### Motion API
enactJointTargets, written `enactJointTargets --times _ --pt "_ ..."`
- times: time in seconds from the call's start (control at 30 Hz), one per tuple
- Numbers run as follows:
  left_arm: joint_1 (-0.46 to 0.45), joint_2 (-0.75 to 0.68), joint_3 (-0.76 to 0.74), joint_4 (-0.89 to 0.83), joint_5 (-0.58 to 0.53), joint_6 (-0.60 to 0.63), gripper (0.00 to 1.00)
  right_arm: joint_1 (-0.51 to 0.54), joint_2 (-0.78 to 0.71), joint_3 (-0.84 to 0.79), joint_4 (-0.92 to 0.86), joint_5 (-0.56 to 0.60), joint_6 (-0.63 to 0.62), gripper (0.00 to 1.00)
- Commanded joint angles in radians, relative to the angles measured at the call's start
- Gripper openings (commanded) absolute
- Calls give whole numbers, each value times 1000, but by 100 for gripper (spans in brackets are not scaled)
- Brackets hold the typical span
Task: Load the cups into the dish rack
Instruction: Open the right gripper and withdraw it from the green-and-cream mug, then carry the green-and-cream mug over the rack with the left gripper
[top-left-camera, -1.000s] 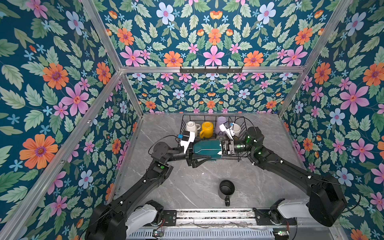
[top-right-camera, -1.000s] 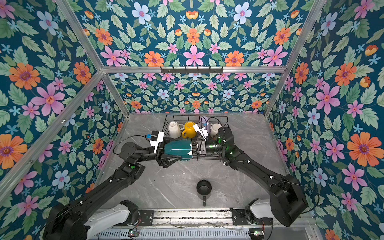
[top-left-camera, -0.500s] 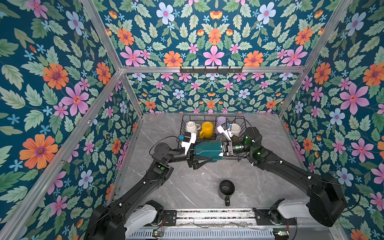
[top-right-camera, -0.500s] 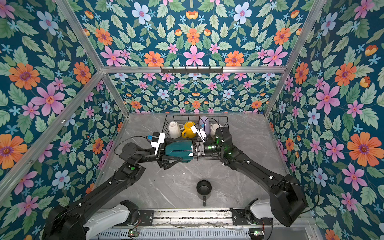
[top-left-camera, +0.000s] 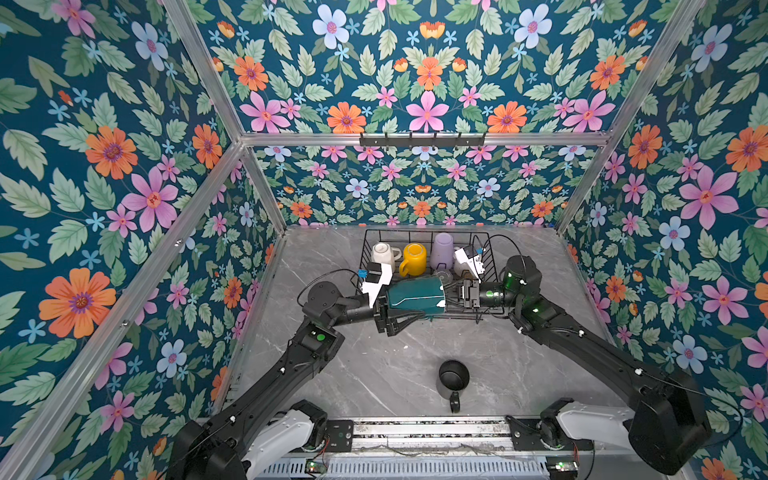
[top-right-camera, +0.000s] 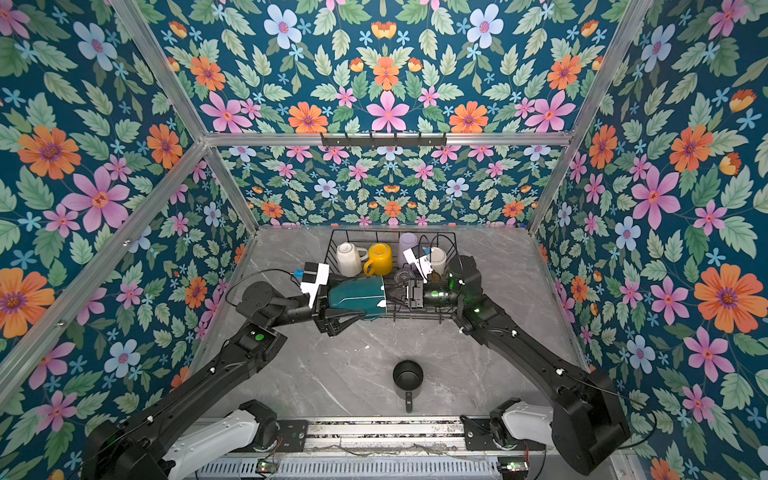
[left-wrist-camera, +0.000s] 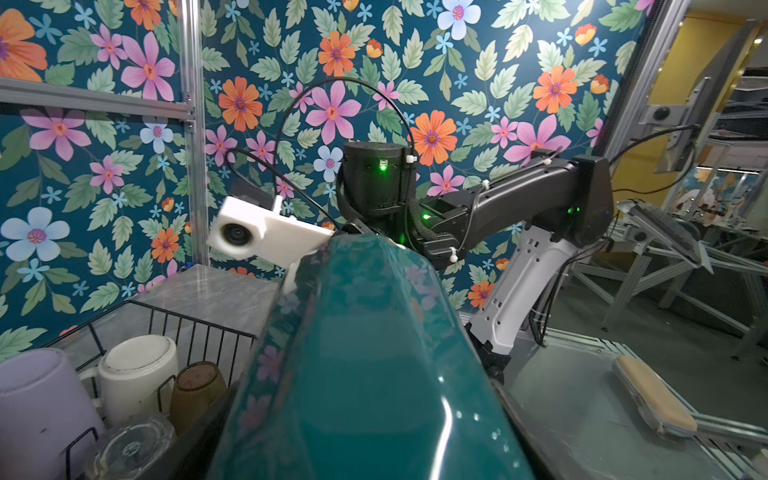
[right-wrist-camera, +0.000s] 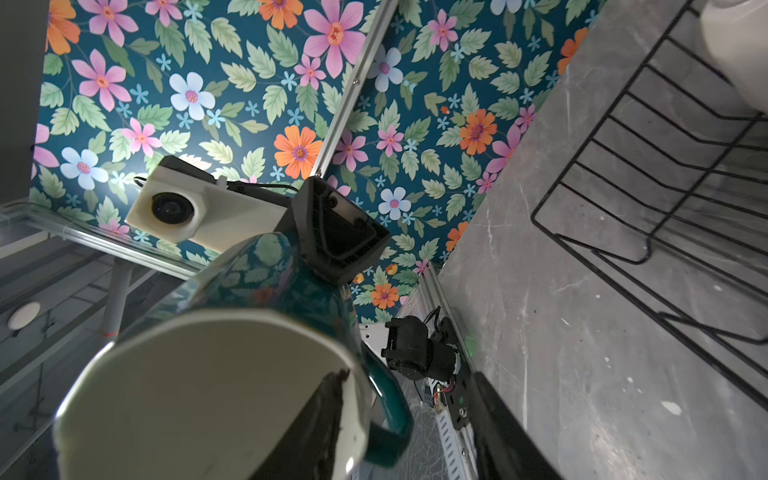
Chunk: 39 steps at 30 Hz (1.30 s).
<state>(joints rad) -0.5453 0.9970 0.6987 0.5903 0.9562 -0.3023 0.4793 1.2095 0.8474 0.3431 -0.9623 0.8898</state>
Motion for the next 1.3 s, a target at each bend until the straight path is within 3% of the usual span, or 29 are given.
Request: enactJointTargets --times 0.0,0.17,0.4,0.83,1.27 --pt "-1 -3 37 -104 -102 85 0 -29 -68 -17 -125 83 -79 58" --pt "-1 9 112 -307 -237 160 0 -32 -198 -23 -360 301 -230 79" --pt "-1 84 267 -591 -464 221 0 -32 -309 -48 -441 459 -290 93" --pt "-1 301 546 -980 -832 259 0 -33 -334 -65 -459 483 -315 98" --pt "-1 515 744 -1233 -948 275 0 -33 -355 -71 -520 516 -347 99"
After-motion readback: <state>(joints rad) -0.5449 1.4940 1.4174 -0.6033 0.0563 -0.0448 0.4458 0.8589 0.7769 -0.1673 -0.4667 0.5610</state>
